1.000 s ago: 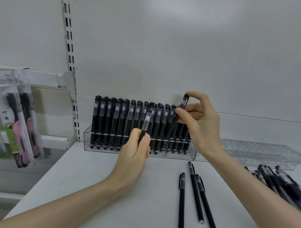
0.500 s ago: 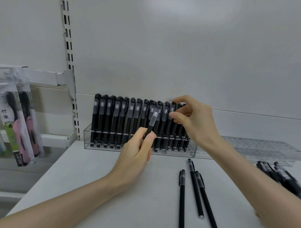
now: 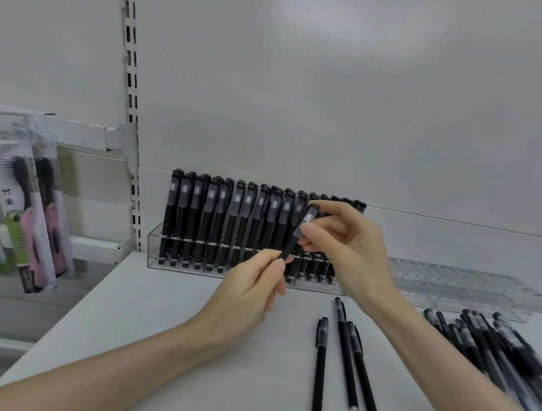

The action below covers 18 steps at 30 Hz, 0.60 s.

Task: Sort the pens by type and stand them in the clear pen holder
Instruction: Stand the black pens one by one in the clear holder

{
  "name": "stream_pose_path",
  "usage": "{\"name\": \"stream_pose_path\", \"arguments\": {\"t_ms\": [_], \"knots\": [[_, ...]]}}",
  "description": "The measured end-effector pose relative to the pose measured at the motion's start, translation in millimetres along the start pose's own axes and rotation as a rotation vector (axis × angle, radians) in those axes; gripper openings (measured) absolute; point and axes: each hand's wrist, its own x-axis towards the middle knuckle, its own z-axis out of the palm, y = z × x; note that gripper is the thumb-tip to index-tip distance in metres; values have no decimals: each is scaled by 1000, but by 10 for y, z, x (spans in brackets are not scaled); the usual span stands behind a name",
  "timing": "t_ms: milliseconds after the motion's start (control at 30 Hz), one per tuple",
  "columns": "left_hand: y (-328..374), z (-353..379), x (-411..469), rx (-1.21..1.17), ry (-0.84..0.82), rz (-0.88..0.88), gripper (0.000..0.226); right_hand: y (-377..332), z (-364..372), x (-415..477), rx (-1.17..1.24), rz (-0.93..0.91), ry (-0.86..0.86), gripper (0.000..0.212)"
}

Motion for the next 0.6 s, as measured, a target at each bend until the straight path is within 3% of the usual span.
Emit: {"name": "stream_pose_path", "arguments": {"t_ms": [200,333,433,600], "knots": [[-1,-39,-2,-20,-54,-21,18,-17,-51,-43,67,76,-34,36],[21,-44,-1,-44,15,-58,2,-29,-58,-49,77,109,-44,42],[54,-40,-15,-18,74,-45,13,-27,-34,-60,80,121,-63,47],[-24,-74,-7,276,104,139,20,-22,-41,-15,67,75,8,44]]}}
